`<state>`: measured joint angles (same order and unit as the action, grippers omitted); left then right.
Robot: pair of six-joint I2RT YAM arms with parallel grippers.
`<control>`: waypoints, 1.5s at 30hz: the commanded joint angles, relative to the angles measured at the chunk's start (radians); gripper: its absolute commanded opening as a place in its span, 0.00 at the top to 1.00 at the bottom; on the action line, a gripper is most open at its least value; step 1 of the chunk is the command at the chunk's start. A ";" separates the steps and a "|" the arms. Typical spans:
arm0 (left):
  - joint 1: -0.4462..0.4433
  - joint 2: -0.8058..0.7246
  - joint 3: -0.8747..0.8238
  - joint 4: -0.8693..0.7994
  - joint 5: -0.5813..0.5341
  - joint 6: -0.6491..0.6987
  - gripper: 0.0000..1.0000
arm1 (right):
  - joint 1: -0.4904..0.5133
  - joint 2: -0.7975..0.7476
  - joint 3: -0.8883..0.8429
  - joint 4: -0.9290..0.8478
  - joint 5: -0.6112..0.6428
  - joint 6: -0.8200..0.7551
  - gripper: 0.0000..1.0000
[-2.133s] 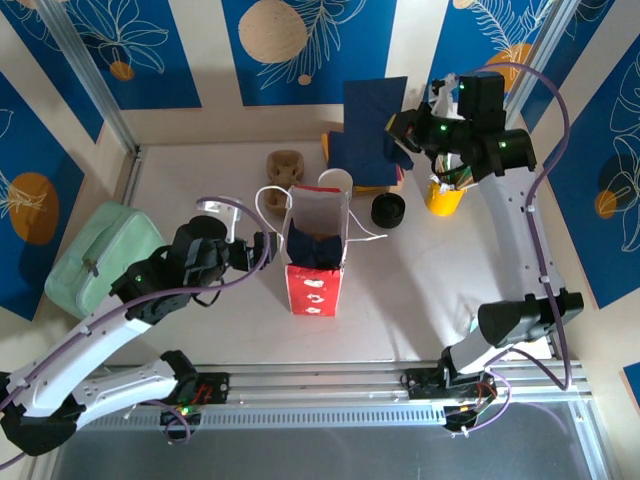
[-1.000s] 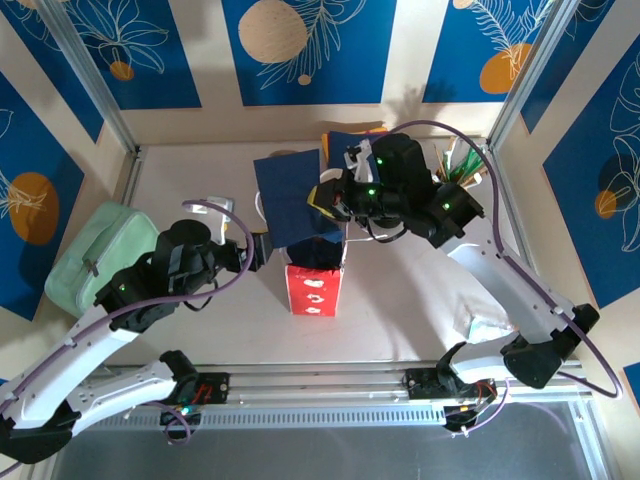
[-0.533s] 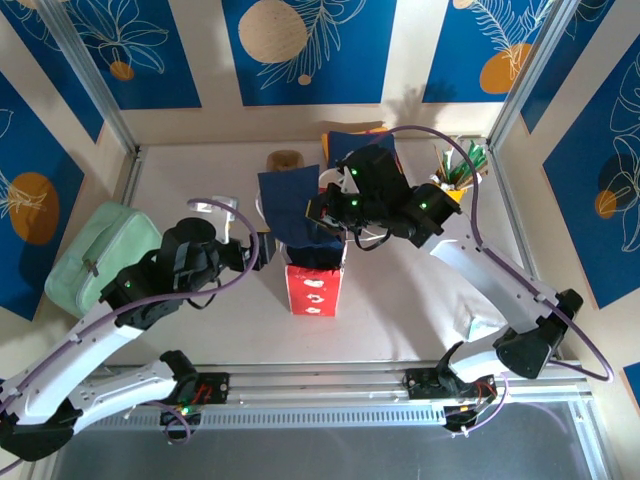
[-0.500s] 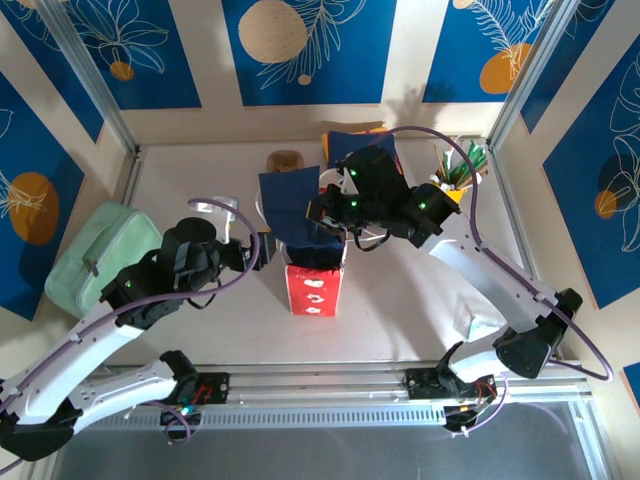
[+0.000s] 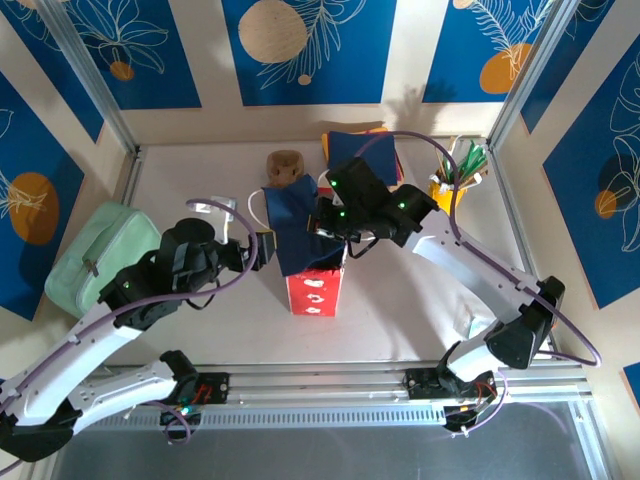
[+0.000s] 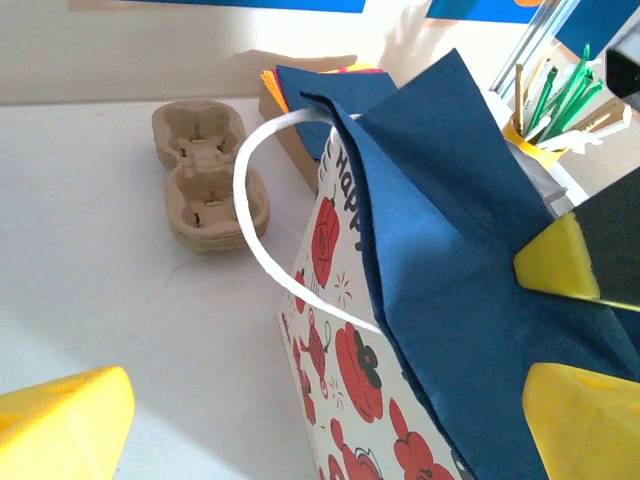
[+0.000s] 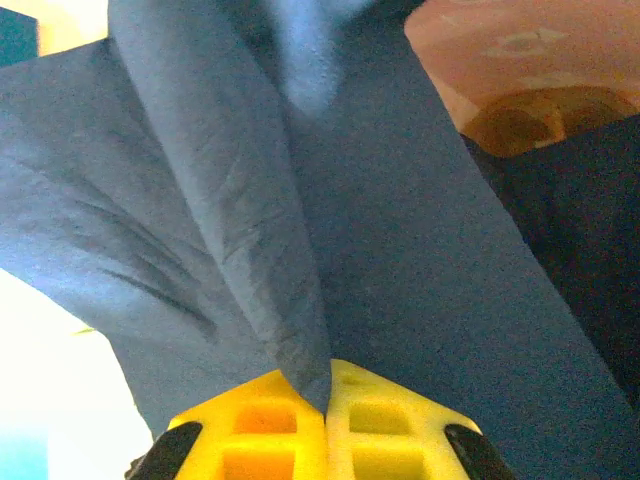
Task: Pack the takeout coffee
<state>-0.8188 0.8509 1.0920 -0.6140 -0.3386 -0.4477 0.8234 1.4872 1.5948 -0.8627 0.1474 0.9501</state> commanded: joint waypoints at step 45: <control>0.013 0.000 -0.004 -0.007 -0.002 -0.052 0.01 | 0.060 0.292 0.256 -0.407 0.163 -0.085 0.94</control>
<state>-0.8181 0.8482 1.0912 -0.6205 -0.3477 -0.4927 0.8791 1.7744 1.8458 -1.2442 0.2932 0.8639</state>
